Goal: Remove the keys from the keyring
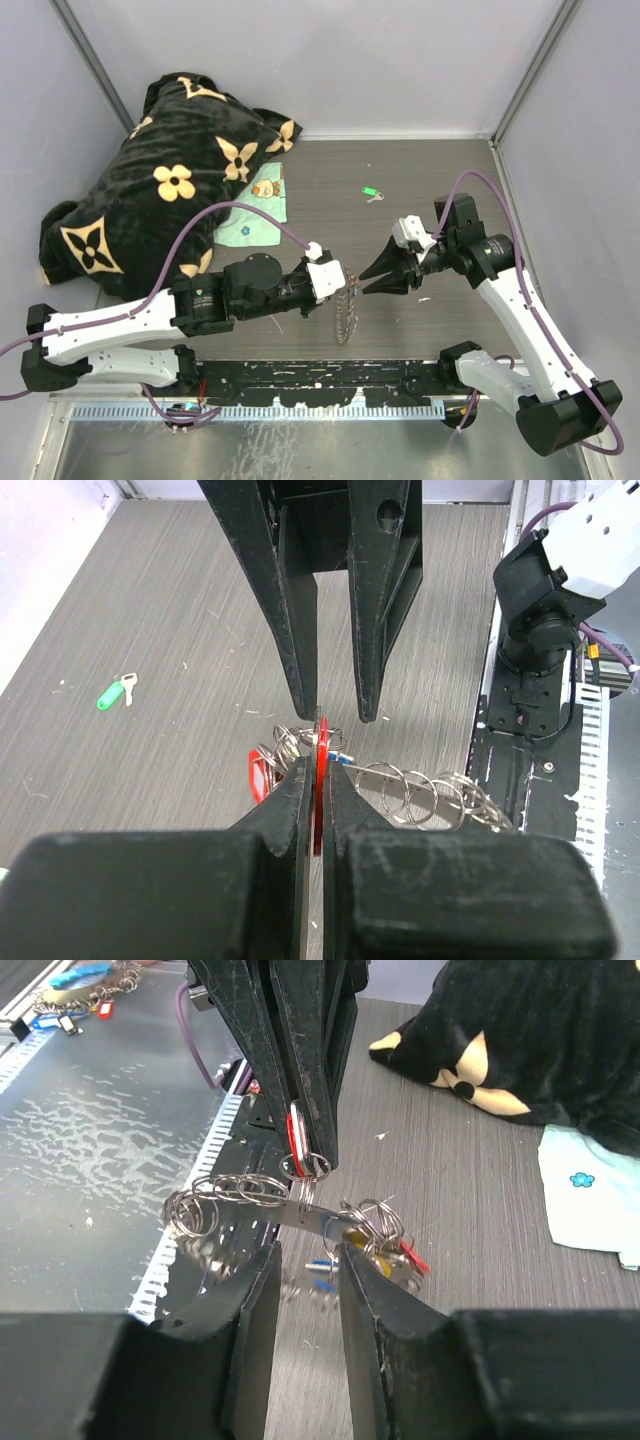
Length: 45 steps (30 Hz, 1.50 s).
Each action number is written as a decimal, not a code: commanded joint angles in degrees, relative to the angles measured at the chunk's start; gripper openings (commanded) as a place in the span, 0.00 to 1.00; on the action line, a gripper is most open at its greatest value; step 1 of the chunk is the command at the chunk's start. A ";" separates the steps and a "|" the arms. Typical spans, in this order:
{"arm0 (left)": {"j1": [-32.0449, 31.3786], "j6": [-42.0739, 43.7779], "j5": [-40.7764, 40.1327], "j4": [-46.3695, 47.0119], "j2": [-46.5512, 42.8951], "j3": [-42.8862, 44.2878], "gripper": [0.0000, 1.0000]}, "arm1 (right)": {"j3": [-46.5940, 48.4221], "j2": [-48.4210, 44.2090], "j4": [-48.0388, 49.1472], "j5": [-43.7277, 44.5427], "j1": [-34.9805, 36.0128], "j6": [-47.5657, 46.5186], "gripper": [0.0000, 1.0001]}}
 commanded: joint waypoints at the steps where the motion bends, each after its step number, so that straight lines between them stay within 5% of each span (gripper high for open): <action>1: -0.13 -0.74 0.86 6.54 -0.88 1.47 0.00 | -1.38 -0.08 3.57 -3.32 -0.27 1.59 0.35; 45: -0.13 -1.27 1.65 6.49 2.48 4.71 0.00 | -4.71 -3.00 4.40 -1.53 -1.57 0.73 0.30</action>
